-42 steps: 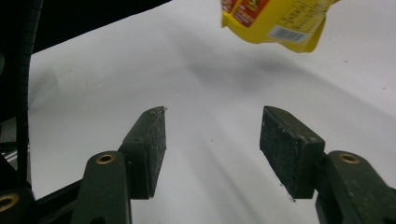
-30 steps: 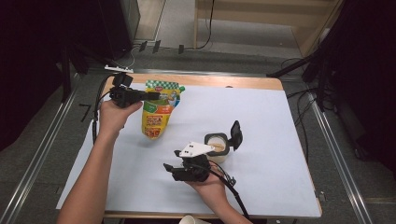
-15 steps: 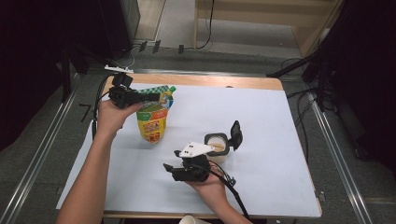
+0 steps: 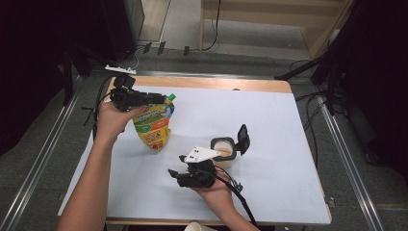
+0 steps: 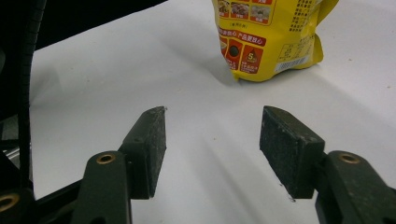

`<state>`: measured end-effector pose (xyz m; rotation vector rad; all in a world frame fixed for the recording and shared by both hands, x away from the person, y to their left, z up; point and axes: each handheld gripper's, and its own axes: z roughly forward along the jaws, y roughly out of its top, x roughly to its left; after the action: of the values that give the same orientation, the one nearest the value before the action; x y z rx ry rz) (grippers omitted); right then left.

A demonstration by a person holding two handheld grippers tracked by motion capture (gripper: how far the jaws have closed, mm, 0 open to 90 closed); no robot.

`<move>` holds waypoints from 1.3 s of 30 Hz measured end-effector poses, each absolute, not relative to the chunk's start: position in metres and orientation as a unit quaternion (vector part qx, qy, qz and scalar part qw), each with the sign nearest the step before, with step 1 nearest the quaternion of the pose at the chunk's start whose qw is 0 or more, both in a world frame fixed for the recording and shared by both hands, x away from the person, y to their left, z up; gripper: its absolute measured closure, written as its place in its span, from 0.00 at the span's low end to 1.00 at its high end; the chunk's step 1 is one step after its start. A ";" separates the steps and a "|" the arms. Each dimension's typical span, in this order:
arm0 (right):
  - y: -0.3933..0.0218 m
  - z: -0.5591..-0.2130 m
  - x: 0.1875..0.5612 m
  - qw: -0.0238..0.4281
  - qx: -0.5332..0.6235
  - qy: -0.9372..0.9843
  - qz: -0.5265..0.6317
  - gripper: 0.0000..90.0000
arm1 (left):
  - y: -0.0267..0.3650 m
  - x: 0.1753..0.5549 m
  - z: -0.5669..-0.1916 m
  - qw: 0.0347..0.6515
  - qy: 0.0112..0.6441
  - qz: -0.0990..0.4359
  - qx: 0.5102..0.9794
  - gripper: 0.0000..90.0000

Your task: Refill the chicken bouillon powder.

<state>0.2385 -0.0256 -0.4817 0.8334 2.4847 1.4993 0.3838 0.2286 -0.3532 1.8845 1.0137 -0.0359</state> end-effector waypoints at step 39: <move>-0.025 -0.481 0.237 0.056 0.269 0.823 0.498 0.49 | 0.242 0.375 -0.334 0.485 0.434 -0.006 0.759 0.61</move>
<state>0.2374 -0.0247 -0.4810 0.8178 2.4961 1.5105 0.3749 0.2420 -0.3341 1.8471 1.0576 -0.0151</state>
